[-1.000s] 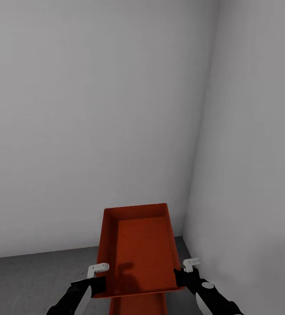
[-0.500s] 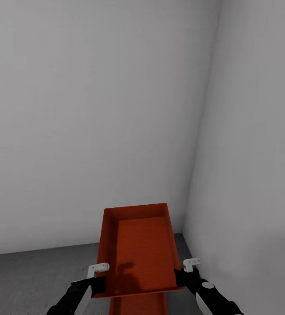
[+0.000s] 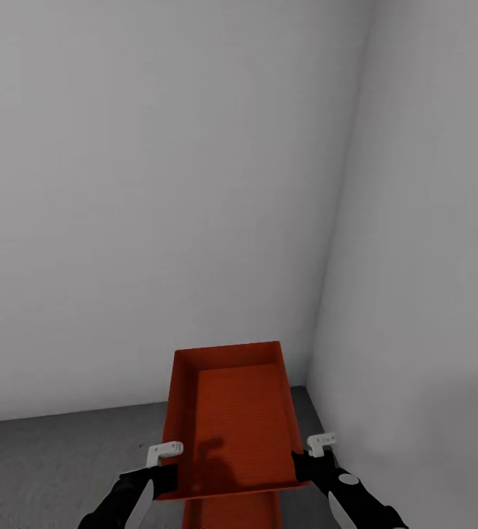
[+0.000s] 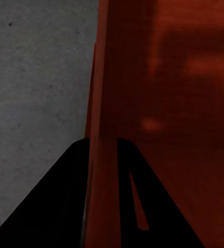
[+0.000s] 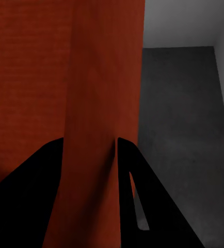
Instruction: Move the two storage containers from the living room to the garage. In the garage, place one container on the floor and stack the other container on top of it (either order is fine).
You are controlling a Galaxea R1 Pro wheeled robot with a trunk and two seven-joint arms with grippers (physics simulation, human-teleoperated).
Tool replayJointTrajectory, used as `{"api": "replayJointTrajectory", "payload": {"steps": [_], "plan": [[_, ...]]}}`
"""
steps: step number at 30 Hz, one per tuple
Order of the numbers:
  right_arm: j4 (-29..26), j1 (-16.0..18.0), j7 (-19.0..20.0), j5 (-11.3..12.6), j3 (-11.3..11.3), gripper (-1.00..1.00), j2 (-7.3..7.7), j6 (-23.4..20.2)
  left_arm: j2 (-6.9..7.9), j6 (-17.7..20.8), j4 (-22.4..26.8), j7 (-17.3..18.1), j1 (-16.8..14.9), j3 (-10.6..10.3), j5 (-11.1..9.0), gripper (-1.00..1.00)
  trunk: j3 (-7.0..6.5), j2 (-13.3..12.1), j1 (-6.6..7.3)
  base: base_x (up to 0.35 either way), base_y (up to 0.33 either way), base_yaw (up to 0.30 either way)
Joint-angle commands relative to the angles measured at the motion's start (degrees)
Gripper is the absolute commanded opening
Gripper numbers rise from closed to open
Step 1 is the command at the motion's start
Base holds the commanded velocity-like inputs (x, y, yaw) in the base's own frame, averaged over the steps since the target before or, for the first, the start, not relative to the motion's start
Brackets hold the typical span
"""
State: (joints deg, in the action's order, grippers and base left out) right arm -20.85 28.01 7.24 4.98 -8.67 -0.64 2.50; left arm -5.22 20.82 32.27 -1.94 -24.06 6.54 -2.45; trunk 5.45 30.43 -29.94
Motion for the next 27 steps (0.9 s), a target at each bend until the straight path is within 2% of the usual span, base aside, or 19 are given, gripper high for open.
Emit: {"api": "replayJointTrajectory", "payload": {"steps": [1,27], "plan": [[0.2,0.0,1.7,0.6,-1.9,-1.0,0.08,0.2,1.0,-1.8,1.9,-2.1,0.0,0.2,1.3,-1.0,0.21,0.1,-0.02,0.0,0.0,0.0],[0.2,0.0,1.7,0.6,-1.9,-1.0,0.06,0.2,1.18,-1.8,1.9,-2.0,0.0,0.2,1.0,-1.0,2.61,0.1,-0.02,0.0,0.0,0.0]]}}
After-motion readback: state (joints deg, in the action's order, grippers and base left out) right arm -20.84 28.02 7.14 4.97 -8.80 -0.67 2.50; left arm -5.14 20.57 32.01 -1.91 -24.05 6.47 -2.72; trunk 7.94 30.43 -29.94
